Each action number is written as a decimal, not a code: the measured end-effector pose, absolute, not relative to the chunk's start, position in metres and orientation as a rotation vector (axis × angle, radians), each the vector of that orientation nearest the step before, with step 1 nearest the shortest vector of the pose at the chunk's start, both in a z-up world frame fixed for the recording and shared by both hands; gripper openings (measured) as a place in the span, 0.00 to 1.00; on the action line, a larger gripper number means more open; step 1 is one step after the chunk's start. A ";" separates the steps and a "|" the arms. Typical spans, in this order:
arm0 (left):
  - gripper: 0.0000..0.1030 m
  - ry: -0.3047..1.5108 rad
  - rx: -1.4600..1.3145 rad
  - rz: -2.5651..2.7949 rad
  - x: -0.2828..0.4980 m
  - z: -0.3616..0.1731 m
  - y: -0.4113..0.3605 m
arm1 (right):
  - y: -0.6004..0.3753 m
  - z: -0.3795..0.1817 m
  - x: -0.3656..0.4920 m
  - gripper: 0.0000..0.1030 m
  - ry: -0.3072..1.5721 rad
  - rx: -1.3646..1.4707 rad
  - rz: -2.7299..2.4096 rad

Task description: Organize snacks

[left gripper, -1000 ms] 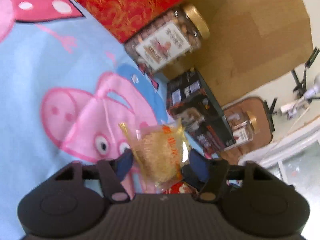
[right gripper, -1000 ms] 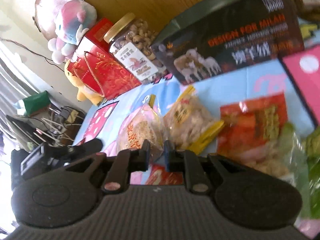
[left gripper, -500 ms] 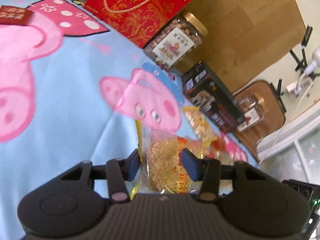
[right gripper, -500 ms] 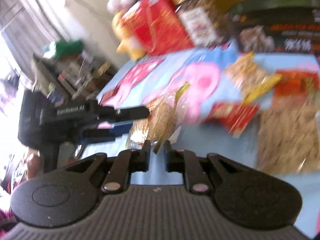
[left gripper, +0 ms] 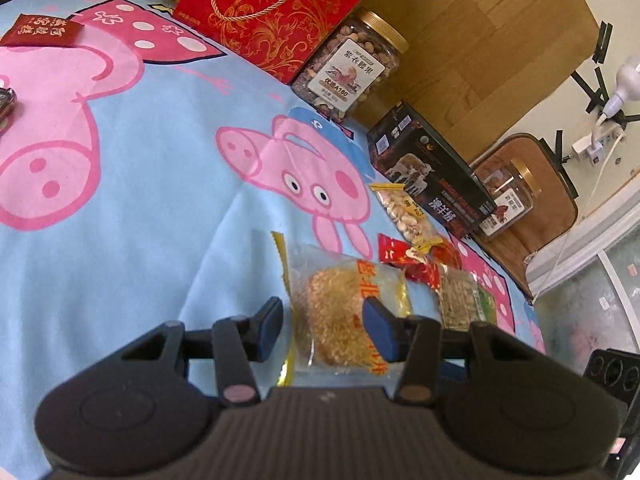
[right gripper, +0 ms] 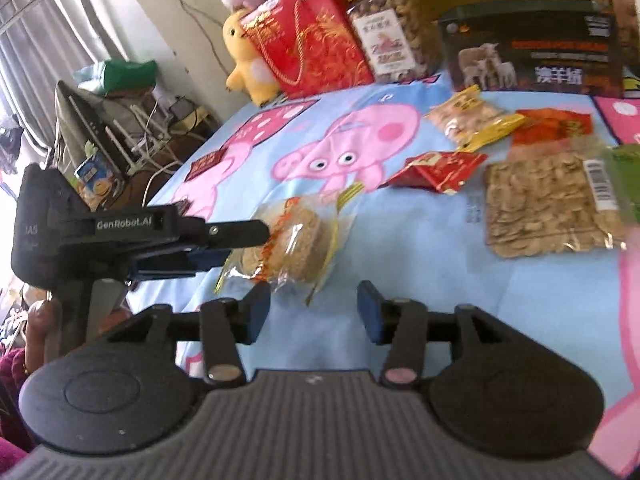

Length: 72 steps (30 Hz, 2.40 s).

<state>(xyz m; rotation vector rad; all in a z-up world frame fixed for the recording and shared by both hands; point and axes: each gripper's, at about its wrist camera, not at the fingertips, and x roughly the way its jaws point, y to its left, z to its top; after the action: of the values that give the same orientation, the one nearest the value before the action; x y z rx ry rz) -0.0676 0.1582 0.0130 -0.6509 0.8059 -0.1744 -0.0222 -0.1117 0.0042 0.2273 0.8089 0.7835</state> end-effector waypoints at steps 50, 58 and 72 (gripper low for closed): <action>0.47 0.675 -0.393 -0.418 0.094 0.117 0.059 | -0.142 0.077 0.063 0.31 0.458 0.163 0.656; 0.47 0.723 -0.441 -0.437 0.202 0.095 0.025 | -0.173 0.075 0.164 0.31 0.487 0.275 0.504; 0.56 0.726 -0.496 -0.454 0.186 0.082 0.038 | -0.230 0.060 0.153 0.42 0.487 0.415 0.434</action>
<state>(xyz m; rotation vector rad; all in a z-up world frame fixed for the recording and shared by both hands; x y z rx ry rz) 0.1857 0.0375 0.0817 -0.4962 0.7260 -0.4542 0.1525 -0.2300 0.0600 0.4151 0.4870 0.4342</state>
